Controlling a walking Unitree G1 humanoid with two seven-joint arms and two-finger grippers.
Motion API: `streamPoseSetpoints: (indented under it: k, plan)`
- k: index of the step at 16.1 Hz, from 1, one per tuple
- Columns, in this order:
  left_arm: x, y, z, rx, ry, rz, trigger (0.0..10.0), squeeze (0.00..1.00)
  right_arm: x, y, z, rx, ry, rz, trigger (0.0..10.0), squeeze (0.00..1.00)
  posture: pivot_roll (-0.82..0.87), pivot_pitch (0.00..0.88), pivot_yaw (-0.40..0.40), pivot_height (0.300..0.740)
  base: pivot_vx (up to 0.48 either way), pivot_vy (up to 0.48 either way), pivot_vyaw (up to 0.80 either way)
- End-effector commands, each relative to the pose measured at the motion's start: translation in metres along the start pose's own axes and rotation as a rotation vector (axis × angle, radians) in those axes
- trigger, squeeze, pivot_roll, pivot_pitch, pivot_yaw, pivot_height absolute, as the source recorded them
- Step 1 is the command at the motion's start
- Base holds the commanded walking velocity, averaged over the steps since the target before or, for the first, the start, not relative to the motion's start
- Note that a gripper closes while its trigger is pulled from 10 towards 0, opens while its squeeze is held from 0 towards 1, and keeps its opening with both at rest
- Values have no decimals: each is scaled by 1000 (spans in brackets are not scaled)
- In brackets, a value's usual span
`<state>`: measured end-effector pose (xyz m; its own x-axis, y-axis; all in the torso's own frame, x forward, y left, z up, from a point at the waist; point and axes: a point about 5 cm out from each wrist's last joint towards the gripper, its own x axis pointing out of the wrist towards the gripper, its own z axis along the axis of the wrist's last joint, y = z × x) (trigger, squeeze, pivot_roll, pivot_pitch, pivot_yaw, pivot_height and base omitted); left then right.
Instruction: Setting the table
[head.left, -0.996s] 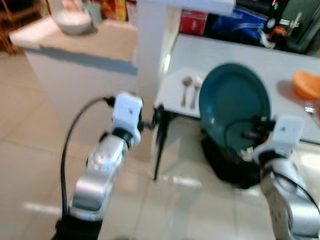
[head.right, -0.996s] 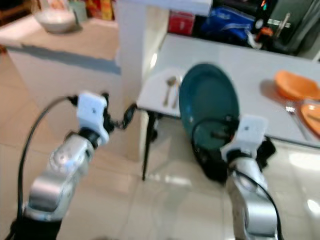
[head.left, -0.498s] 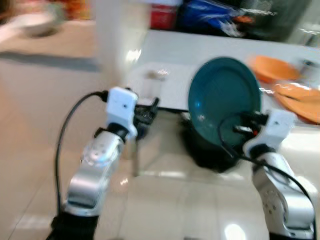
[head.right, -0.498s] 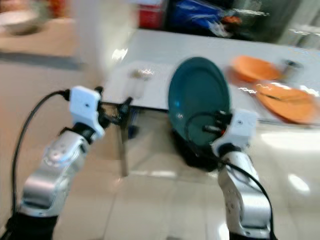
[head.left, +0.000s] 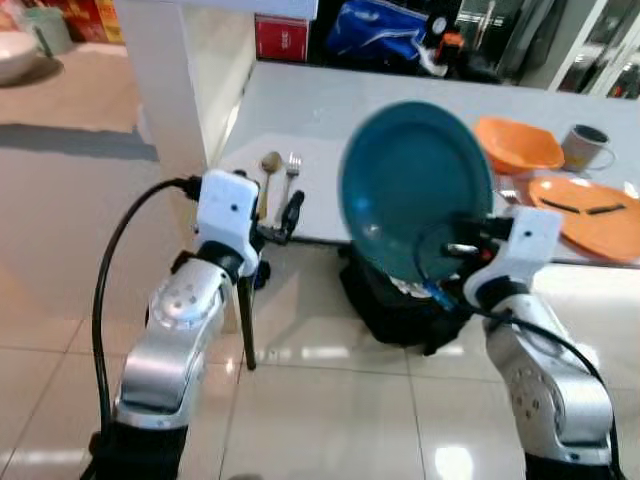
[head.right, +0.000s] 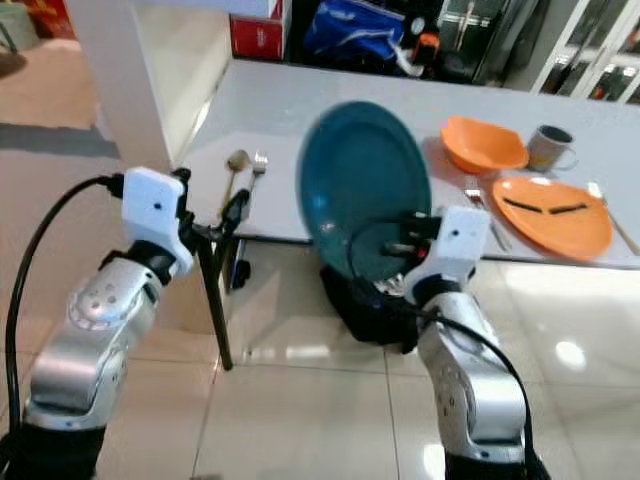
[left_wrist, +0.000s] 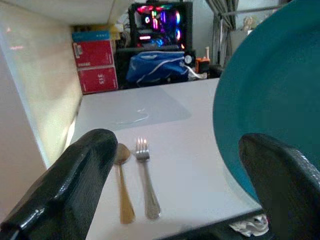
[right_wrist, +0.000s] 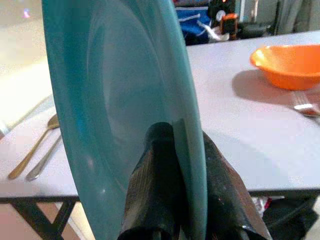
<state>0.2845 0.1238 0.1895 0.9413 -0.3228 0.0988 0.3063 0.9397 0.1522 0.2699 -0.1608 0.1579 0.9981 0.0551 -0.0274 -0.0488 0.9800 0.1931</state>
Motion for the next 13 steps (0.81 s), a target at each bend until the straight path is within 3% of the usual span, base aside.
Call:
streamPoseSetpoints:
  k: [1,4,9,13]
  plan:
    - [1,-8,1,-5,0,-30,10000,0,-3,-11,4,-6,-6,-30,10000,0,64,57,-65,740,480,0,0]
    - [0,-6,1,5,5,-25,10000,0,-3,-7,1,81,22,-3,10000,0,64,60,-64,740,480,0,0]
    - [-4,-6,2,26,10,-34,10000,0,-5,-10,4,144,31,-12,10000,0,65,75,-63,740,474,0,0]
    - [-13,-17,5,32,-19,-174,10000,0,1,-16,3,348,152,33,10000,0,66,82,-59,740,0,0,0]
